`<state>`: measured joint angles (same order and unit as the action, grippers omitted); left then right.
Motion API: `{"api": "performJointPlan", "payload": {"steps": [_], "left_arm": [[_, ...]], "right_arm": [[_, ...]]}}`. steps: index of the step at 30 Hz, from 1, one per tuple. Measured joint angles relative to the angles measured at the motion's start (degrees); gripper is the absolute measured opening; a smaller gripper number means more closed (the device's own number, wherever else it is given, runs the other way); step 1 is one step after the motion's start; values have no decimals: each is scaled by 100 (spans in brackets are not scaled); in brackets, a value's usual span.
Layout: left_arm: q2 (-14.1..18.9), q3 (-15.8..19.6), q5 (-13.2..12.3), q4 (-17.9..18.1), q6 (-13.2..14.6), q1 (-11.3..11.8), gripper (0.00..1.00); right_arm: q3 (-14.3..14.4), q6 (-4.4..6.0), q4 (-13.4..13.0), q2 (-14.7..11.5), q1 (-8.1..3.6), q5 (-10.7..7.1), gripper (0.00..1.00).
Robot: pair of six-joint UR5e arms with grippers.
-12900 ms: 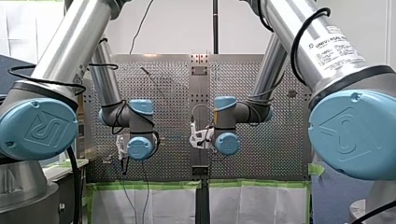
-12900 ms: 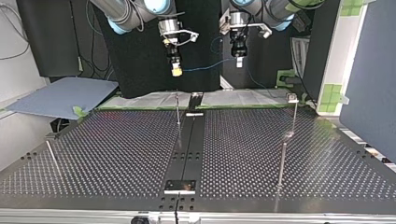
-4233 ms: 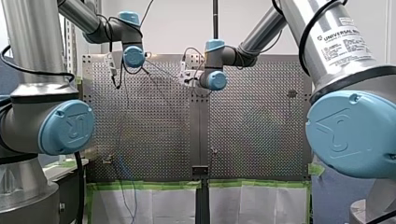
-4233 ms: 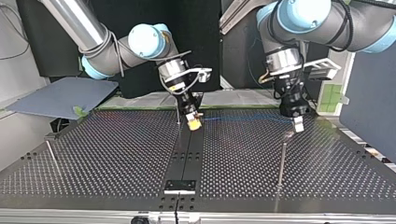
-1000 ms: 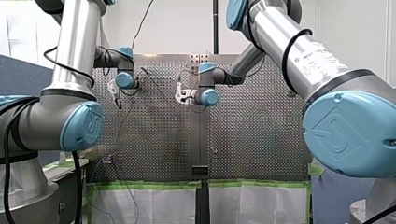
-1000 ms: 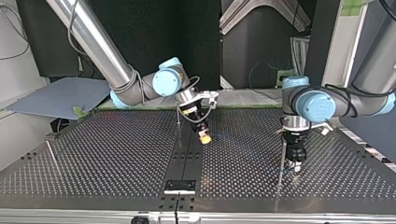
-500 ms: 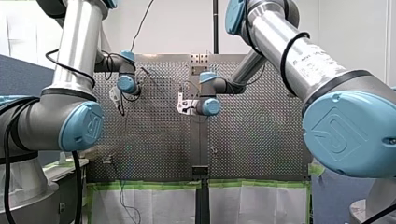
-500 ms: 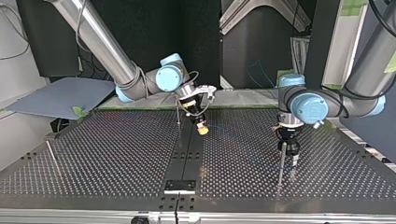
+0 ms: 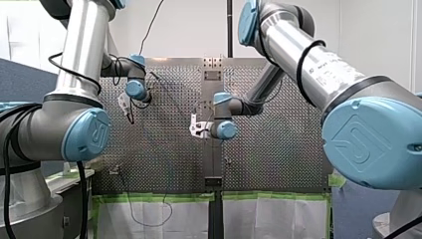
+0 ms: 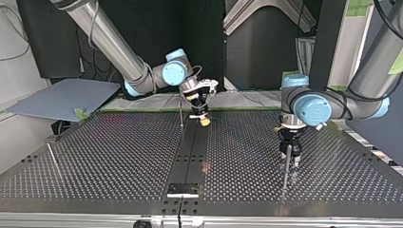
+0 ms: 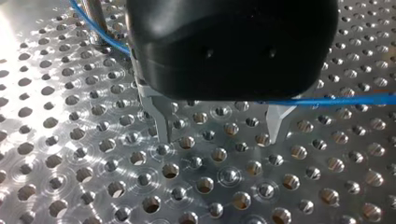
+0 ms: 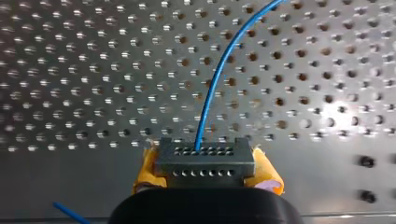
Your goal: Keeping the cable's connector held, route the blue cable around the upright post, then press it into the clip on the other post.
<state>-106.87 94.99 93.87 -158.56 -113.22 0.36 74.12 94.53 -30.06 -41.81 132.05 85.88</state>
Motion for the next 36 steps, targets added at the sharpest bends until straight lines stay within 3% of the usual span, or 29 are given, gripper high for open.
{"api": "performJointPlan", "payload": {"steps": [5,14,36], "left_arm": [[-1,0,3,-1,-5,-9,100],[-2,0,12,0,-78,-11,100],[-3,0,52,0,-94,-11,100]], "right_arm": [[20,2,-85,261,46,77,0],[24,-36,-308,762,112,386,0],[26,-35,-1081,2087,96,807,0]]}}
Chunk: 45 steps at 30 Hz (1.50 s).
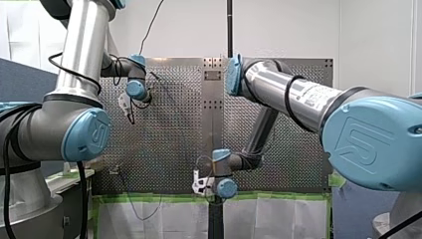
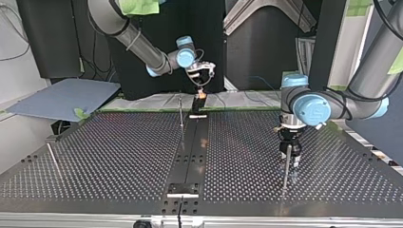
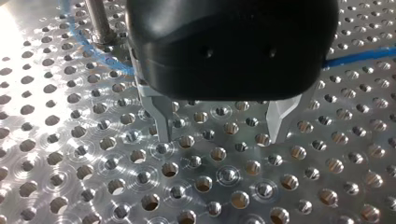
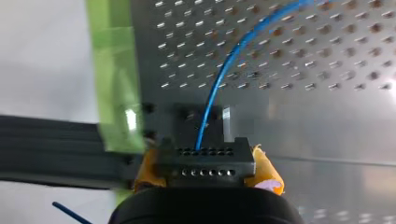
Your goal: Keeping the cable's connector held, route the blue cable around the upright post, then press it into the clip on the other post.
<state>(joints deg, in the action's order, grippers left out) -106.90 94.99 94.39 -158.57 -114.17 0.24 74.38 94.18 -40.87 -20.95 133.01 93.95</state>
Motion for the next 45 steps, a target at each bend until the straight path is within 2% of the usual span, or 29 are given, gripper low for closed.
{"api": "performJointPlan", "payload": {"steps": [11,18,27,38,45], "left_arm": [[0,0,19,0,0,0,100],[0,0,31,0,0,-4,100],[0,0,39,-14,0,-19,100],[0,0,39,-17,0,-26,100],[0,0,39,-24,-17,-26,100]], "right_arm": [[17,47,-192,558,-89,79,0],[233,222,-554,931,-216,81,0],[273,247,-667,1080,-367,80,0],[293,226,-684,1120,-440,84,0],[484,240,-901,1123,-514,102,0]]}}
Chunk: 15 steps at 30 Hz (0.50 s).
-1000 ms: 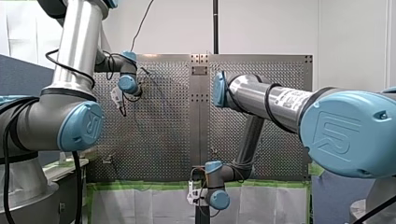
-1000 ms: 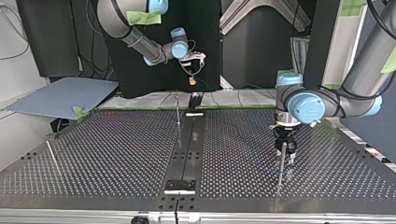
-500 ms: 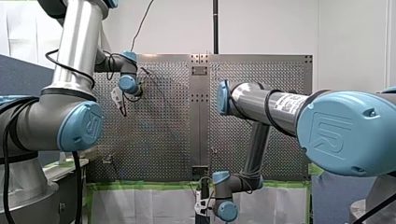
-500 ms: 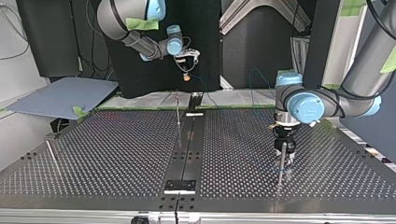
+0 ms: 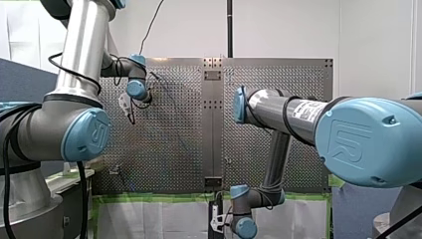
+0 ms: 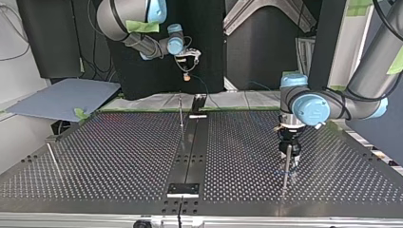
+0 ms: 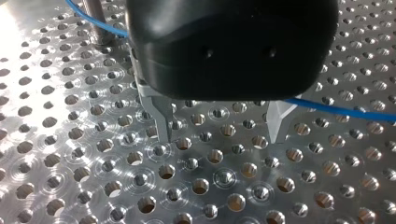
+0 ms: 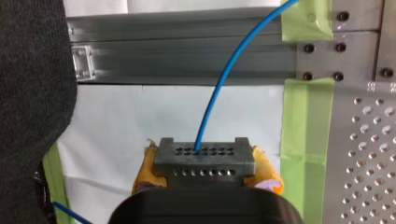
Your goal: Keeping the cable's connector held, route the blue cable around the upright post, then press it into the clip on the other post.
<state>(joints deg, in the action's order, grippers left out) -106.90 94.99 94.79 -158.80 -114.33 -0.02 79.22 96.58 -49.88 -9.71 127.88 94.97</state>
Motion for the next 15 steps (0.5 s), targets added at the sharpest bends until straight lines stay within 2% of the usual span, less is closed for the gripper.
{"api": "performJointPlan", "payload": {"steps": [5,9,12,15], "left_arm": [[0,0,0,-2,-8,0,100],[0,0,0,-3,-9,0,100],[0,0,0,-3,-22,0,100],[0,0,1,-3,-45,0,100]], "right_arm": [[146,-18,-131,-1,-64,48,0],[282,-153,-207,-45,-110,64,0],[403,-210,-301,-145,-140,60,0],[563,-198,-453,-299,-190,71,0]]}}
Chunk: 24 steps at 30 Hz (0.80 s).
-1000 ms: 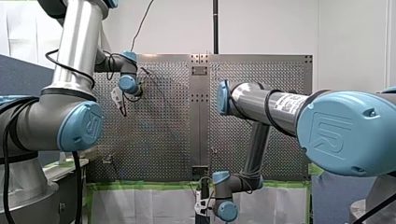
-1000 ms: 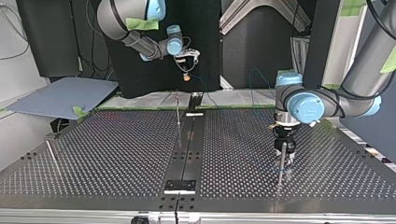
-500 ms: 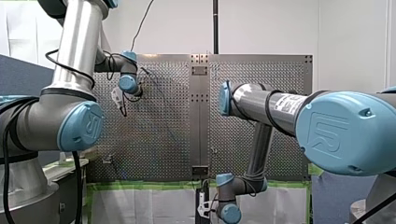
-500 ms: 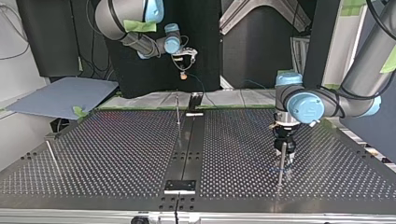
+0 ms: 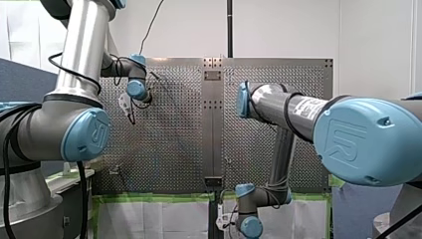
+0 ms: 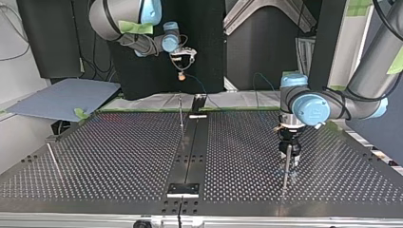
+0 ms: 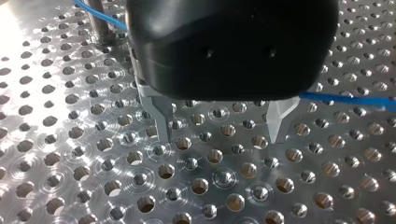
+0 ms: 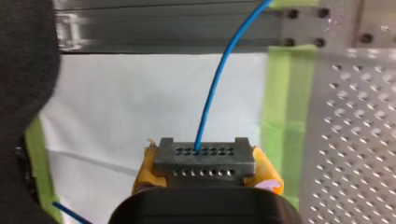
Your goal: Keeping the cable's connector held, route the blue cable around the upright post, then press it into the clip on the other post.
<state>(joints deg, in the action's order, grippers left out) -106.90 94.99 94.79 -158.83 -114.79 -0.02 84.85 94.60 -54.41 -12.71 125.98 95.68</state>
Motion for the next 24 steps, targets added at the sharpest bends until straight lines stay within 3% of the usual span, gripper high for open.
{"api": "performJointPlan", "payload": {"steps": [9,16,24], "left_arm": [[0,0,0,-7,-46,-14,100],[0,0,-1,-17,-69,-31,100],[0,0,-1,-36,-87,-34,100]], "right_arm": [[532,-146,-530,-531,-55,91,0],[973,-159,-972,-971,-67,133,0],[1473,-160,-1472,-1310,-82,422,0]]}}
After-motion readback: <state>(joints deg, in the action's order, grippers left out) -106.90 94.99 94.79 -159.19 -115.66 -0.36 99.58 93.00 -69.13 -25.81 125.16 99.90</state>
